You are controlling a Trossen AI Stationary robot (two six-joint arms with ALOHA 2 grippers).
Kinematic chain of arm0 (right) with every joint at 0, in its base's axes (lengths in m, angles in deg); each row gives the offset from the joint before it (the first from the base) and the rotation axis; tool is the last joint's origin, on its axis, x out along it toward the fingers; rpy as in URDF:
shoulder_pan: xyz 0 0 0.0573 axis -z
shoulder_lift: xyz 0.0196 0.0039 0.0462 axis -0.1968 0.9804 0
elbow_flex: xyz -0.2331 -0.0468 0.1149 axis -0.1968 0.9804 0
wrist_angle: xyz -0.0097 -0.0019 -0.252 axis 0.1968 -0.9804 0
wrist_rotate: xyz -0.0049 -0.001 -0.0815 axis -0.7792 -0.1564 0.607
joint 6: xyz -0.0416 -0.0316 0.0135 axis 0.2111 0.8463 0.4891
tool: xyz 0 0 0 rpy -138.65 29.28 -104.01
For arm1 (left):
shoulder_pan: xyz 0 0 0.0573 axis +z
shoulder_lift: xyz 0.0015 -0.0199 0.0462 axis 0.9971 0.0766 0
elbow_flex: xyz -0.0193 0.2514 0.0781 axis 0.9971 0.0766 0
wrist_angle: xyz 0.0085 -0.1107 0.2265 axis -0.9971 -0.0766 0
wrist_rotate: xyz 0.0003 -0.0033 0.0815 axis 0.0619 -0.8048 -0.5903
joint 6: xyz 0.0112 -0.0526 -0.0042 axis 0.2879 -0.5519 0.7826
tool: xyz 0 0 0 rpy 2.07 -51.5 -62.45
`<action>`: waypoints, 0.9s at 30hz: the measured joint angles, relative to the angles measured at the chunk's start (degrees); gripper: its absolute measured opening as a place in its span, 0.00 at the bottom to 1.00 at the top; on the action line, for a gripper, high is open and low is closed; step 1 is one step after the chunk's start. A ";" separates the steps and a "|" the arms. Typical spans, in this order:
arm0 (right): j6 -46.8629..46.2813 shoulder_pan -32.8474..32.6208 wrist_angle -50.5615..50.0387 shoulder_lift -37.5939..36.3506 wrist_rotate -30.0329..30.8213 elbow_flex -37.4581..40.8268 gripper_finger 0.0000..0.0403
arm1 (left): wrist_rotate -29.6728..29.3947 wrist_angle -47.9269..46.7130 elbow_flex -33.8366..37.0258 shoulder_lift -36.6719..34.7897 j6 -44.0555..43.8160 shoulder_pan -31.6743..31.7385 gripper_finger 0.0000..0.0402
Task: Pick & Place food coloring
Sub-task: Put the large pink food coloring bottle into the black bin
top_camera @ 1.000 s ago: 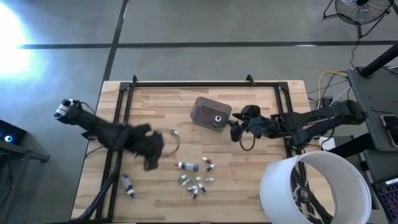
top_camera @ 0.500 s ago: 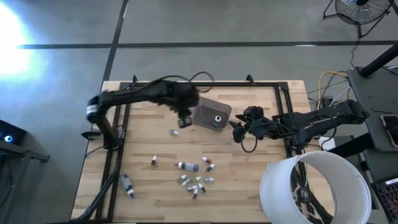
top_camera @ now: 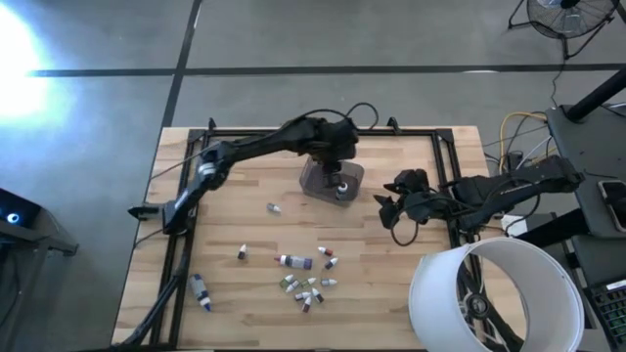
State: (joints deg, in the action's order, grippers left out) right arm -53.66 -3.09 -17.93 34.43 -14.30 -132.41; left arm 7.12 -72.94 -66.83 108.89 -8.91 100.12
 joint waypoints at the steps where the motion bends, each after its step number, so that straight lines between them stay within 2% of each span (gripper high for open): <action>1: -0.03 -0.29 -0.29 -0.62 -0.02 0.03 0.55 | 0.00 0.71 -0.98 1.40 0.16 0.13 0.21; 8: 0.01 -0.78 -1.33 -4.59 0.04 1.01 0.55 | 2.26 7.20 7.97 0.44 0.78 0.36 0.21; 15: -1.18 -0.78 -1.36 -7.25 -0.03 3.77 0.55 | 9.64 7.84 8.91 0.29 3.51 -0.43 0.21; 21: -3.31 -0.80 -1.18 -7.70 -0.17 4.84 0.55 | 9.50 1.00 9.15 0.31 3.17 -0.64 0.21; 27: -3.27 -0.80 -1.19 -7.70 -0.18 4.88 0.55 | 3.14 -1.51 12.39 0.31 0.61 -0.65 0.21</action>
State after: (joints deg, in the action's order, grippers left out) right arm -56.93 -3.89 -19.13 26.72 -14.47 -127.53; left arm 10.26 -74.45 -54.44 109.19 -8.30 99.47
